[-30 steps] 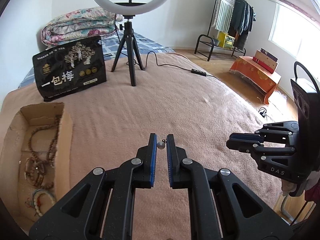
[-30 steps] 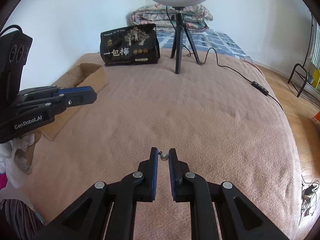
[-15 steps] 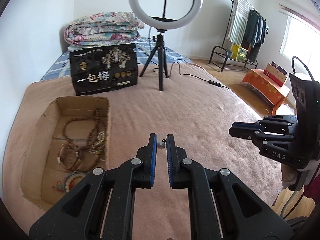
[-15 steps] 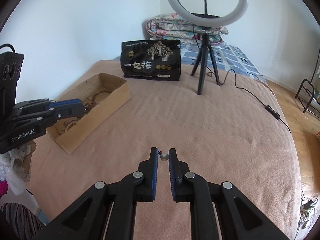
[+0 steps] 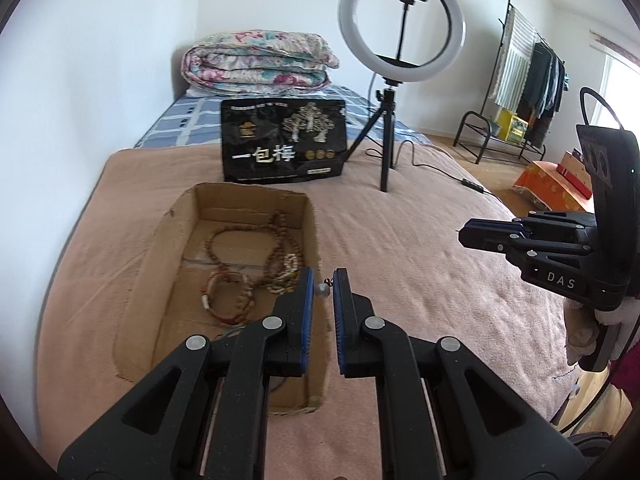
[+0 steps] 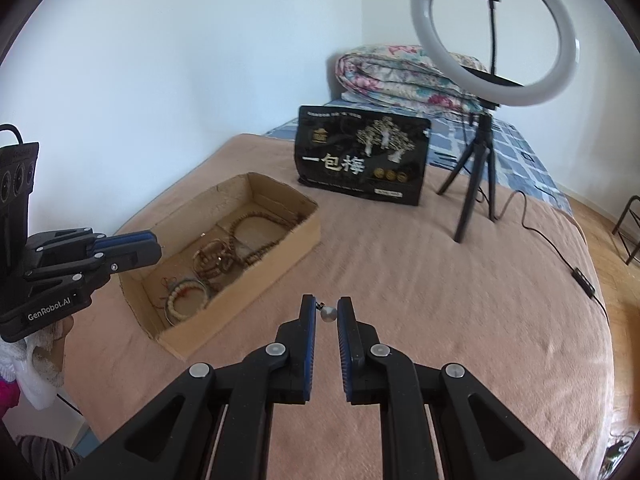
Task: Organize jewelry
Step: 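Carry both pearls in both grippers over the box, then open both grippers to drop the pearls into the box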
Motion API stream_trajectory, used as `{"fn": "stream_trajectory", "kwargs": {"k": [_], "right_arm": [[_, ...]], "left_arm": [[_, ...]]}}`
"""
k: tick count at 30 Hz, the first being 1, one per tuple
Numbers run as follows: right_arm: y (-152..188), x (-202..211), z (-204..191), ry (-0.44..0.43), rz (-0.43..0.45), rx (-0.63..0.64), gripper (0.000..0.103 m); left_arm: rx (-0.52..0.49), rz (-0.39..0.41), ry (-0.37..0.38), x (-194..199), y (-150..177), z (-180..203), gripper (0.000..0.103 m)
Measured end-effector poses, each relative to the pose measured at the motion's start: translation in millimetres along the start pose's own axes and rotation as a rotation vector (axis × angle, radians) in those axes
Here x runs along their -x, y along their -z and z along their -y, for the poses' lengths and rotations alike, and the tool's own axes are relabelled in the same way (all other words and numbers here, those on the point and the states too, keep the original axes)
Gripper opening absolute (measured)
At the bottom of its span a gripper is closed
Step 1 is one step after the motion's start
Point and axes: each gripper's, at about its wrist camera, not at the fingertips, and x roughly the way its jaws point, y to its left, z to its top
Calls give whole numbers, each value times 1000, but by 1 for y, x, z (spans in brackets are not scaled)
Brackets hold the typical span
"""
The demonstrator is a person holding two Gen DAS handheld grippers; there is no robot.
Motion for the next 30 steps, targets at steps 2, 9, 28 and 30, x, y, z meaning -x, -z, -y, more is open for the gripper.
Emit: {"fn": "stream_trajectory", "kwargs": {"k": [2, 9, 28, 30], "right_arm": [[-7, -6, -8, -10, 1, 8, 9], [-27, -21, -31, -58, 7, 28, 9], [-64, -77, -77, -130, -20, 67, 9], [-64, -82, -77, -133, -28, 64, 9]], "left_arm": [[9, 1, -12, 2, 2, -9, 8], [50, 0, -60, 6, 6, -37, 8], [70, -28, -85, -3, 13, -65, 8], [74, -34, -82, -7, 14, -66, 8]]}}
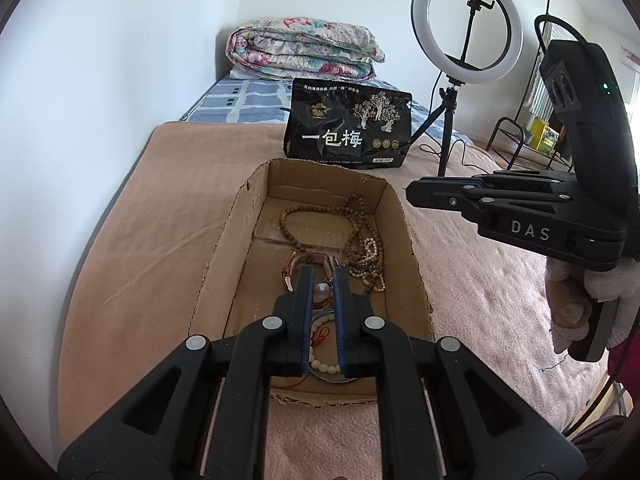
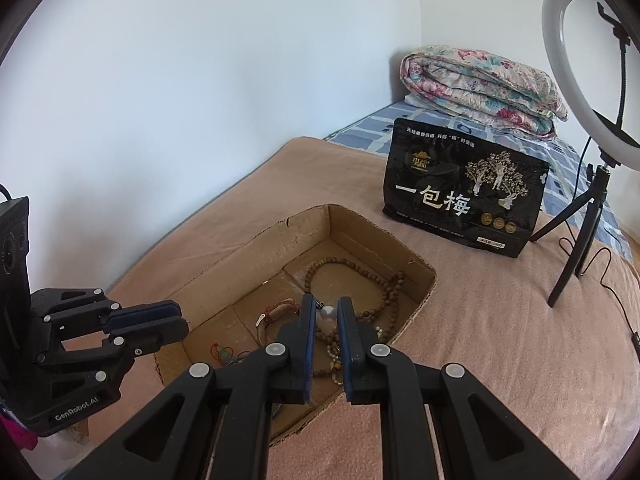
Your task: Organize jewelry
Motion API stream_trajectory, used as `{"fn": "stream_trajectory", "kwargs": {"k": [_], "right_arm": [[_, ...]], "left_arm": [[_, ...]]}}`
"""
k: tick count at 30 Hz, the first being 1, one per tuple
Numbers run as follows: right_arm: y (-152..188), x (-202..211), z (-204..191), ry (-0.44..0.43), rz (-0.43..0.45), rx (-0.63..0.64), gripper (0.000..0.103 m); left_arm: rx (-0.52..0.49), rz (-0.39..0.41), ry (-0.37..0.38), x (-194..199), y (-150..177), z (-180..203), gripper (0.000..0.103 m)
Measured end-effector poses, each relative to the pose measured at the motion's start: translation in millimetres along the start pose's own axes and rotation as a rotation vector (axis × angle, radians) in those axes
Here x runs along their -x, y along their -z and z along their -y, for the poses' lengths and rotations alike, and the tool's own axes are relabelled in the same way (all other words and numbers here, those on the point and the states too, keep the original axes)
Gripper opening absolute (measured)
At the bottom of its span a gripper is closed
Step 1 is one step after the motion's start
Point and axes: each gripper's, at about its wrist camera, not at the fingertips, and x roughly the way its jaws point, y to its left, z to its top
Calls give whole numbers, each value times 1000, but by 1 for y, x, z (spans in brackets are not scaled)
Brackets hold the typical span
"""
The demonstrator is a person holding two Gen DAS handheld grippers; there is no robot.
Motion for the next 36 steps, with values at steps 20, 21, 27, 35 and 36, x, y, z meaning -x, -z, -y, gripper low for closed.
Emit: {"fn": "stream_trajectory", "kwargs": {"k": [20, 21, 27, 35, 36], "right_arm": [[1, -3, 9, 50, 23, -67, 85], [1, -2, 9, 49, 24, -69, 86], [0, 4, 7, 66, 27, -70, 95], [2, 21, 9, 84, 54, -88, 100], [2, 24, 10, 85, 57, -91, 100]], "left_arm": [[-31, -21, -51, -5, 5, 4, 60], [-36, -23, -53, -5, 5, 4, 60], [-52, -18, -64, -1, 6, 12, 60], [-47, -1, -70, 9, 3, 17, 68], [-47, 1, -74, 10, 3, 17, 68]]}}
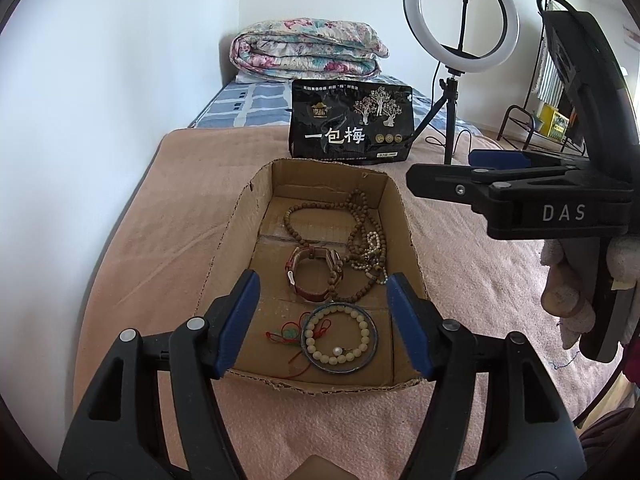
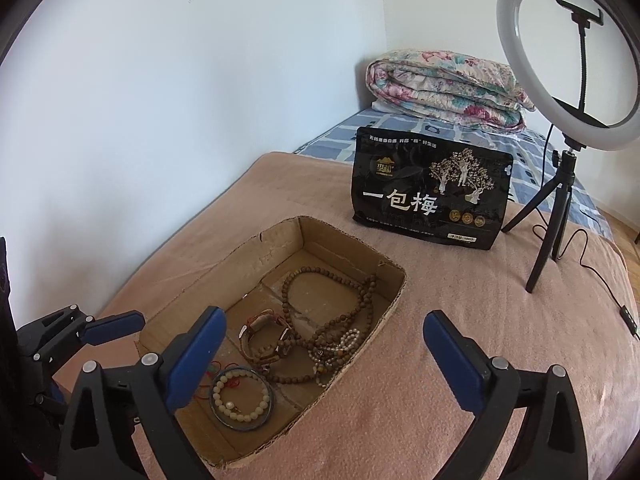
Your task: Organize jewelry
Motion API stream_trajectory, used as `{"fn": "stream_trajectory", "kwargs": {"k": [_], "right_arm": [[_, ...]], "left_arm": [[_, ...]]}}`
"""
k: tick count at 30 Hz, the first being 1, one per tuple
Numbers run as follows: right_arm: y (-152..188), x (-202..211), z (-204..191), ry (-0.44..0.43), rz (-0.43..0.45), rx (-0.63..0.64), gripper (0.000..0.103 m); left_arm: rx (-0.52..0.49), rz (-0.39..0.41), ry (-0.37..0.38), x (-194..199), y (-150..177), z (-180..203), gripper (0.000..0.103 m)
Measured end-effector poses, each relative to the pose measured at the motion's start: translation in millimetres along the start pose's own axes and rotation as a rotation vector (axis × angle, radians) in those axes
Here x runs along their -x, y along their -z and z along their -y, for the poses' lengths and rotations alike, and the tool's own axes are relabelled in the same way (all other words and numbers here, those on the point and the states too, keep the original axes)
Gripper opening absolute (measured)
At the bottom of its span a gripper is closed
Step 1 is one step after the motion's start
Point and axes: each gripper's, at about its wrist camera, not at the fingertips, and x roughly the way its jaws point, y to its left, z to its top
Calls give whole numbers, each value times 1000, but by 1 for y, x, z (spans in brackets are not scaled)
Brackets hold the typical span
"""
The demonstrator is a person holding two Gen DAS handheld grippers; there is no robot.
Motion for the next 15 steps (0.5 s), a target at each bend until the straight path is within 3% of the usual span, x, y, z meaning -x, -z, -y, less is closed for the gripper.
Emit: {"fn": "stream_trajectory", "kwargs": {"k": [15], "right_arm": [[6, 65, 14, 50, 82, -3, 103]], "left_arm": [[-14, 83, -44, 48, -7, 20, 68]]}}
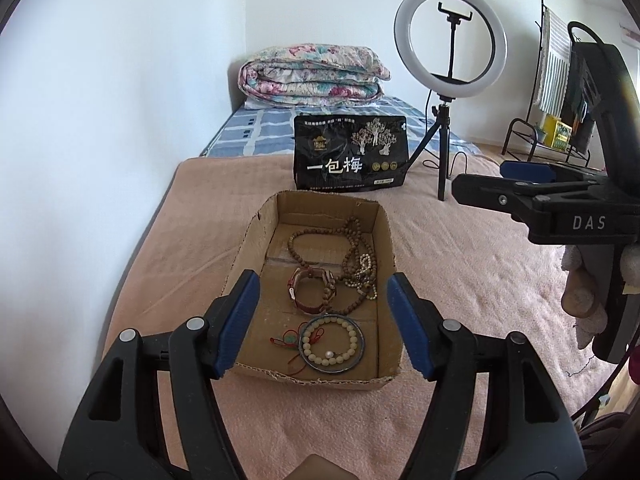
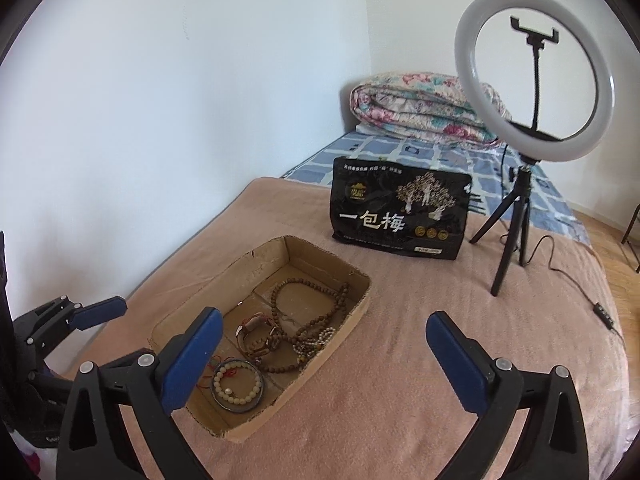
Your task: Organize jewelry
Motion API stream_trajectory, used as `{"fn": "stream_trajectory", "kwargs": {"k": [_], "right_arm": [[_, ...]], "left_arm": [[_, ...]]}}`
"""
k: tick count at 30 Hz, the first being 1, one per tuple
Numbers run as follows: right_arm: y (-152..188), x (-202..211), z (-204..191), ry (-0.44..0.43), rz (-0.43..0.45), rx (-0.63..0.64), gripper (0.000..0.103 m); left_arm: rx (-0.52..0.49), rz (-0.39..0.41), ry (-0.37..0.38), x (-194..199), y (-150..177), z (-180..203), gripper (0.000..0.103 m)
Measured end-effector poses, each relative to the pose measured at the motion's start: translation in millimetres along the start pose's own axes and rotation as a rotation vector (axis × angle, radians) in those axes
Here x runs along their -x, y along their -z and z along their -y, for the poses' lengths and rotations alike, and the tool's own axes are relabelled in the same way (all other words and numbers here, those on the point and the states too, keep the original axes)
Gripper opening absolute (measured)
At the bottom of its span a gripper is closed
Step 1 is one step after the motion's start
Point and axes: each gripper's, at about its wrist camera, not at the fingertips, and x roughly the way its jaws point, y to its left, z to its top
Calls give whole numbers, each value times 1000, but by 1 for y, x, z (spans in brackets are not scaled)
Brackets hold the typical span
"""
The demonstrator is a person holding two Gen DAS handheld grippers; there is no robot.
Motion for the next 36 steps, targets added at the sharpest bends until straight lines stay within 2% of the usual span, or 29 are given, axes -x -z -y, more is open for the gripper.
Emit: {"fn": "stream_trajectory", "kwargs": {"k": [3, 5, 7, 15, 19, 21, 23, 24, 32, 36], "right_arm": [[2, 18, 3, 11, 16, -3, 103], [4, 29, 5, 26, 25, -6, 103], [7, 39, 7, 46, 35, -8, 103], [22, 82, 11, 101, 84, -7, 103], [28, 98, 13, 110, 103, -9, 103], [30, 105, 13, 114, 111, -10, 103], [32, 110, 12, 121, 119, -7, 103], [33, 112, 12, 123, 122, -5, 103], [41, 120, 15, 135, 125, -15, 103], [44, 124, 19, 144, 134, -26, 103]], "left_arm": [[-14, 14, -10, 12, 1, 5, 69], [-21, 23, -20, 19, 2, 9, 77], [-23, 33, -29, 26, 4, 13, 80], [-93, 74, -84, 60, 11, 37, 80], [-92, 84, -81, 76, 15, 46, 80], [-87, 92, -86, 84, 15, 49, 86], [-84, 106, -83, 92, 15, 52, 99], [-81, 112, -84, 95, 15, 53, 101], [-89, 127, -147, 113, 13, 63, 102], [-81, 137, -143, 119, 13, 63, 102]]}}
